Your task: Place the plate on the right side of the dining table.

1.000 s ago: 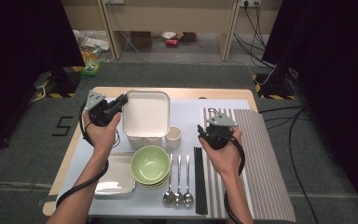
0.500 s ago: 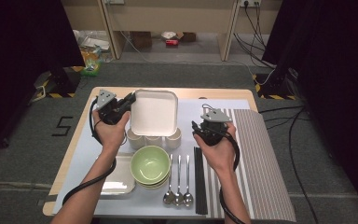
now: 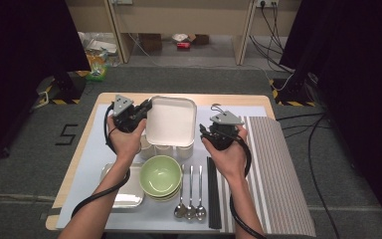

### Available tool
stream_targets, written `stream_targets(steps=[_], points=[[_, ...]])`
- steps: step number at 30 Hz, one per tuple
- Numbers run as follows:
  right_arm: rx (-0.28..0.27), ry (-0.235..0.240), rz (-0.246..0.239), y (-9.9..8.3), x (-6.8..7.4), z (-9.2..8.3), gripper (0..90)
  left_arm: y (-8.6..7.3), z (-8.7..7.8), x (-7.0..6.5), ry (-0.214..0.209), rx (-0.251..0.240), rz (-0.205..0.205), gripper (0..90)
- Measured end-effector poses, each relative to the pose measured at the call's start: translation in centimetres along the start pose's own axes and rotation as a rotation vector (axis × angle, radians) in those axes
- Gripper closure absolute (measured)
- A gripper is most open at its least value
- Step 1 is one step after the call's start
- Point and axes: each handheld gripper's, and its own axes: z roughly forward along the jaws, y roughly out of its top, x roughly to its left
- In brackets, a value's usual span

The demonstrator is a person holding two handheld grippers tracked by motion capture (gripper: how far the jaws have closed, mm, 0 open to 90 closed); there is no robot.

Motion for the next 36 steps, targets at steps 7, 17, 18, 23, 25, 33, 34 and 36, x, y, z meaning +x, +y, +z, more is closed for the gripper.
stream_targets(steps=[7, 17, 18, 23, 25, 33, 34, 36], points=[[0.0, 0.018, 0.006, 0.4, 0.5, 0.6, 46.7, -0.2, 0.0, -0.3, 0.001, 0.002, 0.003, 86.7], [0.004, 0.037, 0.014, 1.0, 1.2, 1.5, 51.1, 0.1, -0.2, -0.8, -0.005, -0.009, 0.012, 86.7], [0.003, 0.037, 0.018, 1.1, 1.2, 1.6, 52.1, 0.1, -0.2, -0.9, -0.005, -0.011, 0.009, 86.7], [0.02, 0.038, 0.046, 1.2, 1.2, 2.0, 57.6, 0.3, -0.2, -1.0, -0.005, -0.016, 0.012, 86.6], [0.027, 0.043, 0.07, 1.3, 1.1, 2.3, 61.0, 0.3, -0.3, -1.1, -0.007, -0.02, 0.011, 86.7], [0.043, 0.055, 0.11, 1.5, 1.2, 2.7, 71.9, 0.4, -0.4, -1.4, -0.012, -0.028, 0.011, 86.5], [0.043, 0.052, 0.112, 1.5, 1.2, 2.7, 73.7, 0.4, -0.4, -1.4, -0.018, -0.027, 0.003, 86.4], [0.05, 0.054, 0.113, 1.5, 1.1, 2.8, 77.4, 0.3, -0.4, -1.3, -0.023, -0.026, -0.001, 86.3]])
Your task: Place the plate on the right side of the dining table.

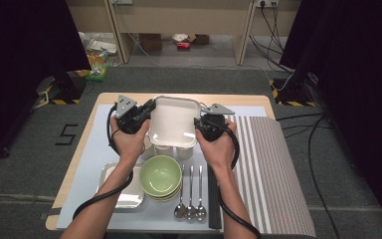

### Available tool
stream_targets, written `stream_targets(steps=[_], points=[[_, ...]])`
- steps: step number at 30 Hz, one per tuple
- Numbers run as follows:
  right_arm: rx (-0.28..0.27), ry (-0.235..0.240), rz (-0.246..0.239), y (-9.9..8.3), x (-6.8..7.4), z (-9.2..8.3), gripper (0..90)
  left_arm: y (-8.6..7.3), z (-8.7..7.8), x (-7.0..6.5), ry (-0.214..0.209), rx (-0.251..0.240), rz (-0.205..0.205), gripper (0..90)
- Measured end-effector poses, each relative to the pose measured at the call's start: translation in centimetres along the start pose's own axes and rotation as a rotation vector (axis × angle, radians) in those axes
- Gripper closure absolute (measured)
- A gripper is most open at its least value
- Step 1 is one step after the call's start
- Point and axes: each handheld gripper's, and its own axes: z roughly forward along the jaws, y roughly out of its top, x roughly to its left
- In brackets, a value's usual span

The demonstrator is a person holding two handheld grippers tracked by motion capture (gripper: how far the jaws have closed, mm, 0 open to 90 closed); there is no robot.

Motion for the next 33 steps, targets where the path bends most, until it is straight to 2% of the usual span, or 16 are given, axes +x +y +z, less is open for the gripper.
stream_targets(steps=[3, 5, 9, 10, 13, 18, 21, 24, 25, 28, 31, 33], points=[[0.008, 0.004, 0.003, 0.0, -0.1, 0.0, 79.8, 0.0, -0.1, -0.1, -0.003, -0.002, -0.001, 86.2], [0.006, -0.004, 0.024, 0.0, -0.1, 0.0, 81.7, -0.1, -0.1, -0.1, -0.012, -0.001, -0.005, 86.1], [-0.012, -0.016, 0.049, 0.0, -0.4, -0.2, 84.8, -0.4, -0.3, -0.2, -0.029, 0.006, -0.007, 86.3], [-0.032, -0.023, 0.054, 0.1, -0.7, -0.4, 87.2, -0.6, -0.3, -0.2, -0.046, 0.012, -0.008, 86.3], [-0.053, -0.023, 0.081, 0.2, -1.1, -0.7, 88.6, -0.7, -0.3, -0.3, -0.057, 0.011, -0.009, 86.3], [-0.066, -0.028, 0.096, 0.4, -1.7, -1.2, 89.1, 0.0, -0.3, -0.7, -0.085, -0.007, -0.007, 83.3], [-0.066, -0.035, 0.097, 0.3, -1.8, -1.3, 89.2, 0.3, -0.6, -0.6, -0.079, -0.012, -0.007, 75.4], [-0.05, -0.054, 0.096, 0.1, -2.1, -1.3, 89.2, 0.8, -1.5, -0.4, -0.07, -0.021, -0.006, 63.2], [-0.054, -0.055, 0.098, 0.0, -2.2, -1.2, 89.2, 0.9, -1.8, -0.3, -0.071, -0.023, -0.001, 63.2], [-0.055, -0.058, 0.096, -0.2, -2.5, -1.3, 89.2, 1.0, -2.4, 0.2, -0.081, -0.004, 0.0, 47.5], [-0.062, -0.063, 0.096, -0.2, -2.7, -1.6, 89.2, 0.7, -2.7, 1.2, -0.047, 0.009, -0.003, 30.0], [-0.059, -0.067, 0.1, -0.2, -2.8, -1.7, 89.2, 0.4, -2.9, 2.2, -0.034, 0.028, -0.025, 21.5]])
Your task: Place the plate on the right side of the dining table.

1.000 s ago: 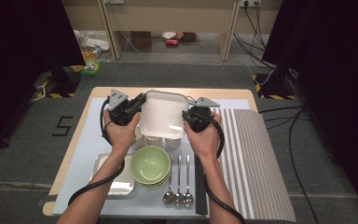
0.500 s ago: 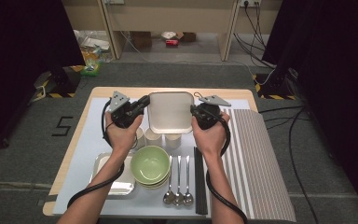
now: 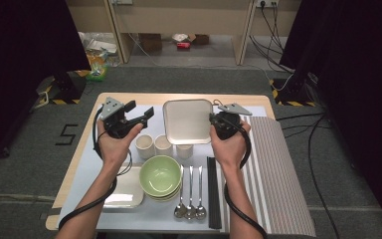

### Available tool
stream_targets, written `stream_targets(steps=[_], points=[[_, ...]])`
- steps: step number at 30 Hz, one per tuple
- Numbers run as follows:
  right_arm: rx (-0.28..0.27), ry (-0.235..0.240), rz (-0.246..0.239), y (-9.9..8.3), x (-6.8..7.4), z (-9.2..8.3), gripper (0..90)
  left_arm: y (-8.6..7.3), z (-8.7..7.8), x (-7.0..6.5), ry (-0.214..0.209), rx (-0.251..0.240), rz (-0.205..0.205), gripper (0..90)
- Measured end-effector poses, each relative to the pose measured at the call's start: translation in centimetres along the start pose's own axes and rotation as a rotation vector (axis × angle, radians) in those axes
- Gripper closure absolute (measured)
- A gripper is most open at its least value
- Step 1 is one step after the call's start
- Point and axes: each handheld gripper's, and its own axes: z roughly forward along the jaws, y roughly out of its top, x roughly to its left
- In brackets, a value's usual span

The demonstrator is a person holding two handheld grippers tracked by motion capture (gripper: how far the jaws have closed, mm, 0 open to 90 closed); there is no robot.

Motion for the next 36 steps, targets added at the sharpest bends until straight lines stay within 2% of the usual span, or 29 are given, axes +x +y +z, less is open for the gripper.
stream_targets(steps=[3, 4, 8, 9, 11, 13, 20, 22, 36], points=[[-0.006, 0.002, 0.006, 0.1, -0.2, -0.2, 89.3, -0.2, -0.2, 0.5, 0.011, 0.003, 0.0, 13.9], [-0.005, -0.006, 0.002, 0.2, -0.2, -0.3, 89.3, -0.4, -0.3, 0.9, 0.041, 0.009, -0.002, 13.7], [-0.004, -0.005, 0.0, 0.3, -0.3, -0.4, 89.3, -0.6, -0.4, 1.3, 0.059, 0.021, -0.021, 11.0], [-0.006, -0.008, 0.002, 0.3, -0.4, -0.5, 89.3, -0.7, -0.3, 1.3, 0.119, 0.039, -0.018, 0.1], [-0.011, -0.01, 0.007, 0.2, -0.6, -0.6, 89.3, -0.9, -0.3, 1.5, 0.117, 0.049, -0.014, 0.0], [-0.014, -0.013, 0.005, 0.2, -0.8, -0.7, 89.3, -1.1, -0.4, 1.7, 0.132, 0.055, -0.006, 0.0], [-0.012, -0.025, 0.018, 0.2, -1.5, -1.1, 89.3, -1.4, -1.0, 2.7, 0.155, 0.052, -0.006, 0.3], [-0.013, -0.028, 0.02, 0.1, -1.8, -1.2, 89.3, -1.5, -1.4, 3.0, 0.166, 0.056, 0.011, 0.4], [-0.017, -0.052, 0.035, 0.1, -3.1, -2.1, 89.3, -1.9, -2.4, 4.0, 0.176, 0.057, -0.003, 1.7]])
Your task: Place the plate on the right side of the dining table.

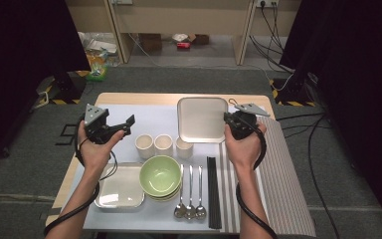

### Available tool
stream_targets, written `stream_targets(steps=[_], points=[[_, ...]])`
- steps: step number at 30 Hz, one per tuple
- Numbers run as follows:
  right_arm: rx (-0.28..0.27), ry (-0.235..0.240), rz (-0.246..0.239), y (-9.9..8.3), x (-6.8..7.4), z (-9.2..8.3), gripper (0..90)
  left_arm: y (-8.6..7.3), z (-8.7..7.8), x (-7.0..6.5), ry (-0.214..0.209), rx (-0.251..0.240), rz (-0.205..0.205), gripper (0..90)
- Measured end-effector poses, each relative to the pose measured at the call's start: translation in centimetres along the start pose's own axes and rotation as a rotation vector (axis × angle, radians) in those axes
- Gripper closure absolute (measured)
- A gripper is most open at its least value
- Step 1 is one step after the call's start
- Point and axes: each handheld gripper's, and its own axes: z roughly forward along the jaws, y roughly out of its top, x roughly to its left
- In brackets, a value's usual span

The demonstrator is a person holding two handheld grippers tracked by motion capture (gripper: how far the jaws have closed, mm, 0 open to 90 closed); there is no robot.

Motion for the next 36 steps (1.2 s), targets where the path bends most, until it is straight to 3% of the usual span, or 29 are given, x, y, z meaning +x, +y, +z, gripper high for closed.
stream_targets(steps=[12, 26, 36], points=[[0.01, -0.029, 0.005, -0.1, -1.0, -0.5, 89.3, -0.4, -1.0, 1.3, 0.028, 0.007, 0.001, 2.3], [-0.001, -0.058, 0.015, -0.4, -2.5, -1.1, 89.3, -1.9, -1.8, 3.1, 0.059, 0.026, -0.025, 3.1], [-0.001, -0.074, 0.03, -0.5, -3.4, -1.5, 89.3, -2.2, -1.8, 3.4, 0.069, 0.039, -0.023, 4.4]])
